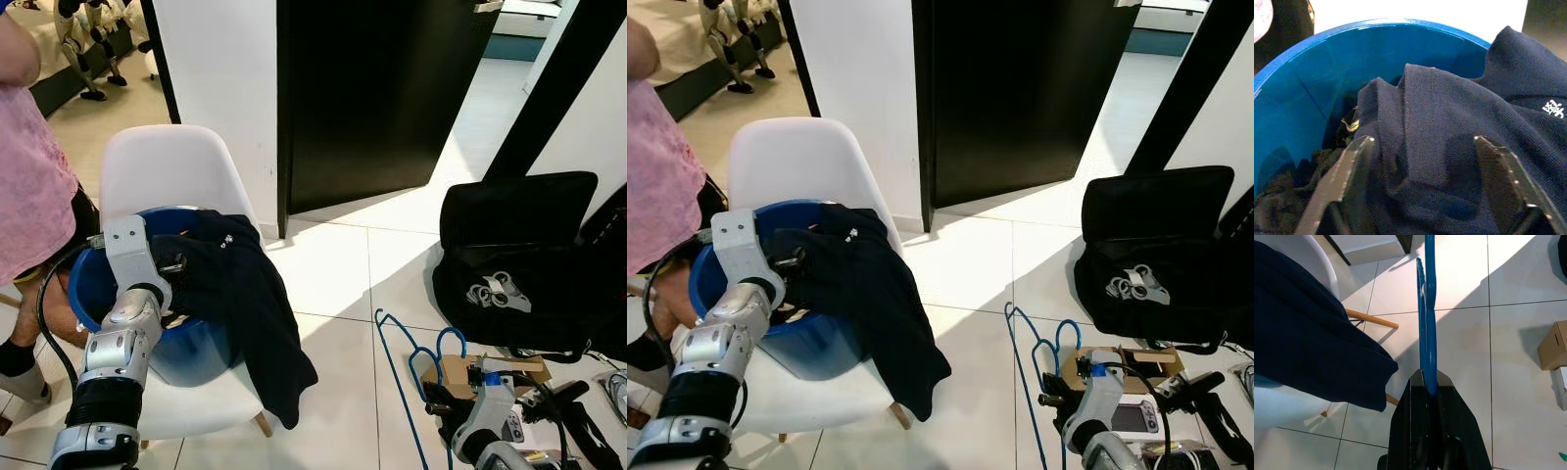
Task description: Hang hanger
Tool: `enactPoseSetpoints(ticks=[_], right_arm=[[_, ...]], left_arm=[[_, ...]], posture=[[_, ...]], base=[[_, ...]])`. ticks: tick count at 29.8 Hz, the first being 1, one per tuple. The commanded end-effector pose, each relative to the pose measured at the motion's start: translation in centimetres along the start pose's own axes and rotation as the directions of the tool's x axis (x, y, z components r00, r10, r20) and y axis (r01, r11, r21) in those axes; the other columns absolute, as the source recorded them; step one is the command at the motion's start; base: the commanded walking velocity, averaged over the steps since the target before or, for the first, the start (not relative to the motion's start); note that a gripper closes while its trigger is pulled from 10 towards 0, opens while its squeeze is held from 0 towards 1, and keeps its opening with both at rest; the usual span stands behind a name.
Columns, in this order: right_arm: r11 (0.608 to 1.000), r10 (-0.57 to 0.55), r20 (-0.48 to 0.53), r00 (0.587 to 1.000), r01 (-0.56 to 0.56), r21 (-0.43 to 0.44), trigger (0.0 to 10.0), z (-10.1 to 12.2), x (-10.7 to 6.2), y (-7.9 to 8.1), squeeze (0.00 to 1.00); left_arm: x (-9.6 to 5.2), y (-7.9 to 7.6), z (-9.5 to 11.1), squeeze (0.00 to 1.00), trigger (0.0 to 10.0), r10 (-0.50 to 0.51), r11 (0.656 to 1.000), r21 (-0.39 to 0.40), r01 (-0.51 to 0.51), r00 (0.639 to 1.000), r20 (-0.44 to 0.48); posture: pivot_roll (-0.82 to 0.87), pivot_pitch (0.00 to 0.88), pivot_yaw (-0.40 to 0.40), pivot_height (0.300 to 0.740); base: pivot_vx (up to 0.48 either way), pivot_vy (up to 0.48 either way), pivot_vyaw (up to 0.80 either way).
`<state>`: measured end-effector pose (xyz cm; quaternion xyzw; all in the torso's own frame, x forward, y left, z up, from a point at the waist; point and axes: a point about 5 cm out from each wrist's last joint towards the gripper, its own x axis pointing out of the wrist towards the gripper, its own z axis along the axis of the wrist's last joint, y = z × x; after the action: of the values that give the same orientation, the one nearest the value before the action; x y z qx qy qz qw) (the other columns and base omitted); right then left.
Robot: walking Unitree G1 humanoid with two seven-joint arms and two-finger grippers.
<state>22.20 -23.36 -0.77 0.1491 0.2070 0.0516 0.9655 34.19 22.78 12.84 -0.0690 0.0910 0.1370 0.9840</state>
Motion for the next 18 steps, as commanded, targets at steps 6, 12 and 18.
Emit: enactPoseSetpoints(ticks=[6, 12, 18], right_arm=[[1.000, -0.011, -0.012, 1.000, 0.011, 0.017, 10.0, -0.5, -0.3, -0.1, 0.00], [1.000, -0.011, -0.014, 1.000, 0.011, 0.018, 10.0, -0.6, -0.4, -0.1, 0.00], [1.000, -0.011, -0.015, 1.000, 0.011, 0.018, 10.0, -0.6, -0.4, -0.1, 0.00]], left_arm=[[-0.1, 0.0, -1.6, 0.00, 0.0, -0.005, 1.000, -0.005, 0.005, 0.999, -0.048], [0.1, 0.3, -1.6, 0.00, 0.0, -0.002, 1.000, -0.002, 0.001, 0.999, -0.050], [0.4, 1.1, 0.0, 0.00, 0.0, 0.027, 1.000, -0.007, -0.027, 1.000, 0.000]], posture=[[-0.06, 0.147, -0.032, 0.740], [-0.06, 0.143, -0.031, 0.740], [-0.06, 0.138, -0.031, 0.740]], base=[[0.000, 0.000, 0.00], [0.000, 0.000, 0.00], [0.000, 0.000, 0.00]])
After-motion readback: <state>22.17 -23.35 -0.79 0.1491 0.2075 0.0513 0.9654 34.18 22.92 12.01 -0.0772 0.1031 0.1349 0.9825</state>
